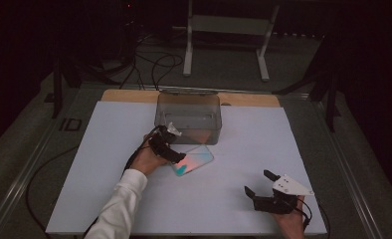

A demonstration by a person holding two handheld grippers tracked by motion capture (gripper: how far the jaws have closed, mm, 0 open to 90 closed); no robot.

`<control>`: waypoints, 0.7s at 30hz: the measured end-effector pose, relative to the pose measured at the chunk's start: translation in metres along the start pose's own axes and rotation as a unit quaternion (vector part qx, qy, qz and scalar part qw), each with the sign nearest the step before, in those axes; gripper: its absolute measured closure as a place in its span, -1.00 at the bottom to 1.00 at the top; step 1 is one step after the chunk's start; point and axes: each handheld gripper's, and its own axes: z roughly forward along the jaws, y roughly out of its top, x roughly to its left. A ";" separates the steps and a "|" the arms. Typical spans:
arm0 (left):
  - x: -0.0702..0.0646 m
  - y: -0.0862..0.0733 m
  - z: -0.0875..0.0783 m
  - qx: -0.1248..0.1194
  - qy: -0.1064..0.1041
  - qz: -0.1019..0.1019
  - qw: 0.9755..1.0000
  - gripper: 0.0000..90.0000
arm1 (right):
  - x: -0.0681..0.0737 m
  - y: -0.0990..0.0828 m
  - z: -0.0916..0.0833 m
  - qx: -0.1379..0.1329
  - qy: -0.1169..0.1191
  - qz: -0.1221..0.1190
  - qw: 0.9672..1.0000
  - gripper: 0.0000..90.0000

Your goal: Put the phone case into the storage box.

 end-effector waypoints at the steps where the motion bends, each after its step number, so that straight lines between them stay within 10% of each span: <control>1: 0.000 0.001 0.001 0.001 -0.003 -0.001 1.000 -0.51 | 0.000 0.000 0.000 0.000 0.000 0.000 1.000 -0.76; 10: -0.004 0.005 0.014 0.011 0.006 -0.007 1.000 -0.21 | 0.000 0.000 0.000 0.000 0.000 0.000 1.000 -0.76; 21: -0.004 0.006 0.026 0.028 -0.033 -0.001 0.999 0.42 | 0.000 0.000 0.001 0.002 0.001 0.001 1.000 -0.76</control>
